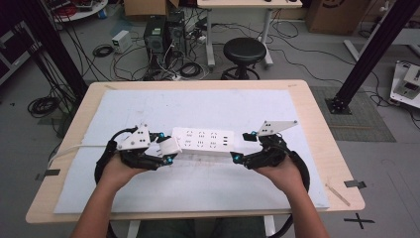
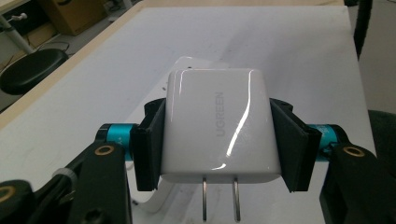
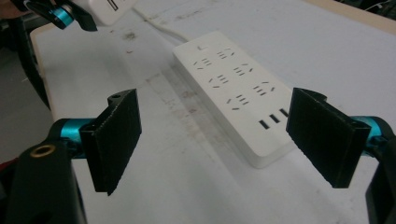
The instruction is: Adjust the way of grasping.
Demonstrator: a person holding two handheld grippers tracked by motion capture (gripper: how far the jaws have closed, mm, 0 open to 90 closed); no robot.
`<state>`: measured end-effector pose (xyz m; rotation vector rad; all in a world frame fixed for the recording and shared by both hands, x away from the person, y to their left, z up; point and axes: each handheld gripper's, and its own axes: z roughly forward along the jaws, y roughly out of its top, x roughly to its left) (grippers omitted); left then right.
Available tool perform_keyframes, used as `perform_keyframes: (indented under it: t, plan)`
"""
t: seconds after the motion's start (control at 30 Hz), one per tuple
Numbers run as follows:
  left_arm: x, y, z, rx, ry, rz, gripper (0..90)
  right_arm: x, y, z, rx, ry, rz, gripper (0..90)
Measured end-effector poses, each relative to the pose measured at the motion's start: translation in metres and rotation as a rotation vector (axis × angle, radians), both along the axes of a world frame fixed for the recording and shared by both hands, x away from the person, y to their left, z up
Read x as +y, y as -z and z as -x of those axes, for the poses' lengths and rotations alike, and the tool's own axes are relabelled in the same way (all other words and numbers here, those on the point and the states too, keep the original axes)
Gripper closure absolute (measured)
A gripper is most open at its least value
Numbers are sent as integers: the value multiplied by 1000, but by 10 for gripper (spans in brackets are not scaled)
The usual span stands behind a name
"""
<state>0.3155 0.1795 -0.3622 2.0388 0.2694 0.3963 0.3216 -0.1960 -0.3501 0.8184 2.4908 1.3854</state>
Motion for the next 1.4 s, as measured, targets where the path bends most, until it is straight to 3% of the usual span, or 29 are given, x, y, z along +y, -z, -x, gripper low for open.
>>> perform_keyframes:
  t: [0.13,0.37,0.63,0.73,1.1,1.3,1.4]
  plan:
    - [-14,4,7,-33,32,-14,424,11,6,2,44,-31,-8,183]
    - [-39,10,19,-120,71,-40,424,24,16,5,124,-71,-71,183]
    - [-64,17,33,-246,108,-73,424,28,27,7,251,-117,-215,183]
    - [-71,19,36,-273,111,-86,424,28,31,8,270,-132,-247,183]
    - [-87,25,45,-330,132,-101,424,35,43,8,363,-155,-348,184]
    - [-90,24,48,-357,137,-103,425,47,54,6,420,-166,-372,188]
    - [-91,24,49,-366,144,-108,425,51,58,4,432,-184,-391,266]
